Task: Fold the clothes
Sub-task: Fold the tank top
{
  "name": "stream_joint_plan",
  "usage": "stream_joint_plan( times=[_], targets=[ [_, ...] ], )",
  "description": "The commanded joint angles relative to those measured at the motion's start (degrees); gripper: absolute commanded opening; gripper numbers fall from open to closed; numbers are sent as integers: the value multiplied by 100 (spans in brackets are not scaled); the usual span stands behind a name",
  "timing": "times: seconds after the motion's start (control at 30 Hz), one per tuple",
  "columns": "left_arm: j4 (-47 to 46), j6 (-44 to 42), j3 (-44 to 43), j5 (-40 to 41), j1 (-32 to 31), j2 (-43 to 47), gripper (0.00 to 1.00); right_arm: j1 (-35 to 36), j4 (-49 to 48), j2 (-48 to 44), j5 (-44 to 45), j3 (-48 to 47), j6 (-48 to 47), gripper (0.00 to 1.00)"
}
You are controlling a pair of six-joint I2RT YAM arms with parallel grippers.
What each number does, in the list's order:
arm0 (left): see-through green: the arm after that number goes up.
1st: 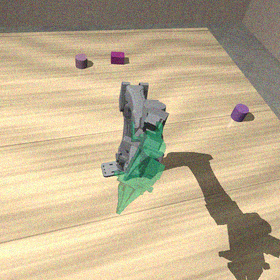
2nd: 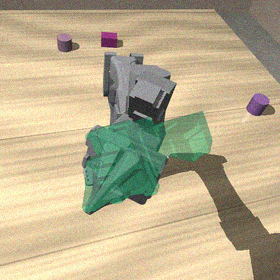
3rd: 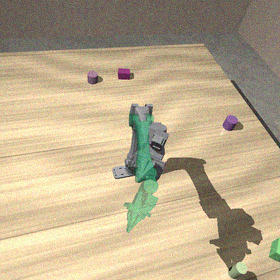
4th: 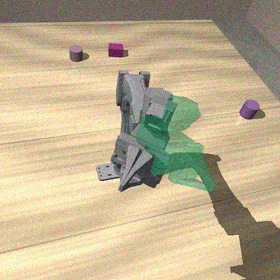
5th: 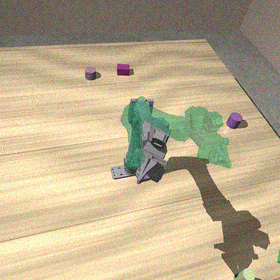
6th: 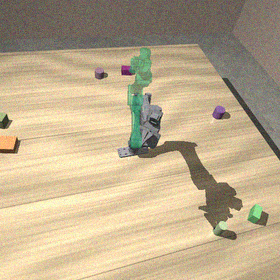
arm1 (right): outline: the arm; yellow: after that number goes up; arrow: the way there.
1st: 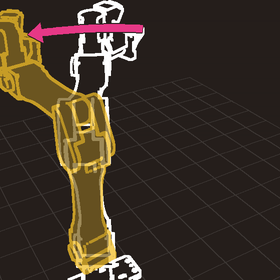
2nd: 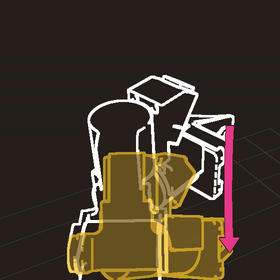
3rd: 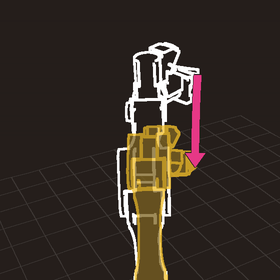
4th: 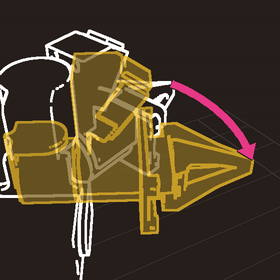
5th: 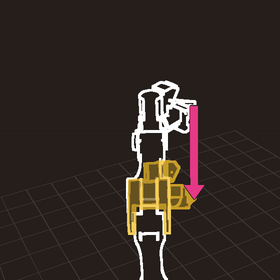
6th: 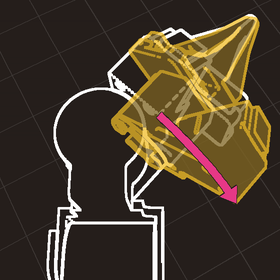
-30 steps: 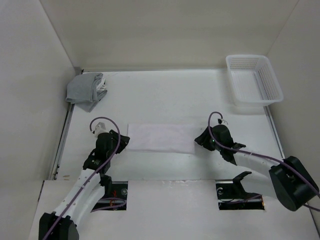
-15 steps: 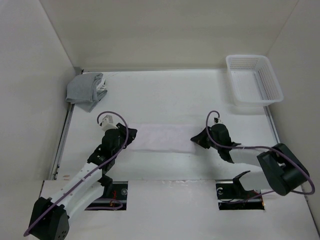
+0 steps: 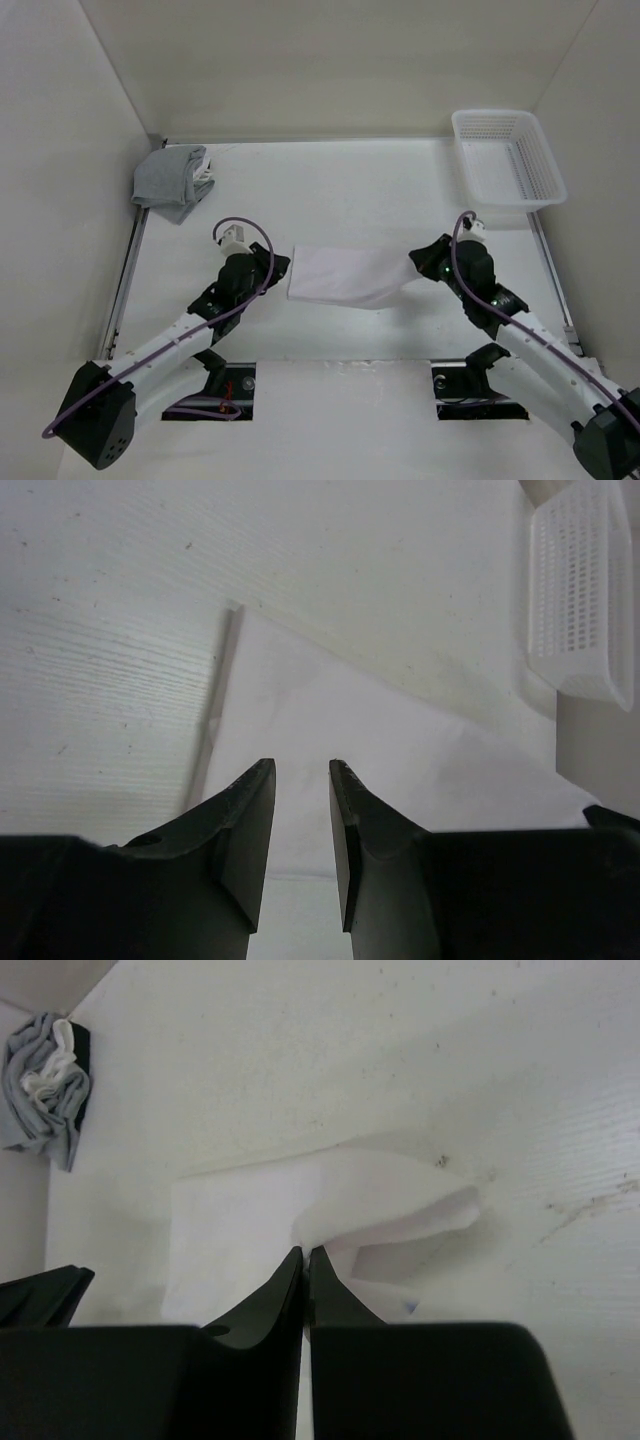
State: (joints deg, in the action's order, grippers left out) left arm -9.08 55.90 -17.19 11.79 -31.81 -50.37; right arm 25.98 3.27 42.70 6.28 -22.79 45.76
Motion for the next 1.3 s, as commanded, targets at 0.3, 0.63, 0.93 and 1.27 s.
stream_joint_plan(
  times=[0.3, 0.63, 0.93, 1.27],
  targets=[
    [-393, -105, -127, -45, 92, 475, 26, 2679, 1122, 3523, 1543, -3326, -1236, 6],
    [-226, -141, -21, -344, 645, 959, 28, 3620, 1949, 6373, 1349, -5956, -1175, 41],
    [-365, -299, -328, -441, 621, 354, 28, 3385, 528, 4443, 1253, -3930, -832, 36],
    [-867, -1080, -1040, 543, -1041, -1580, 20, 2127, -775, 4940, -329, -3416, -893, 14]
  ],
)
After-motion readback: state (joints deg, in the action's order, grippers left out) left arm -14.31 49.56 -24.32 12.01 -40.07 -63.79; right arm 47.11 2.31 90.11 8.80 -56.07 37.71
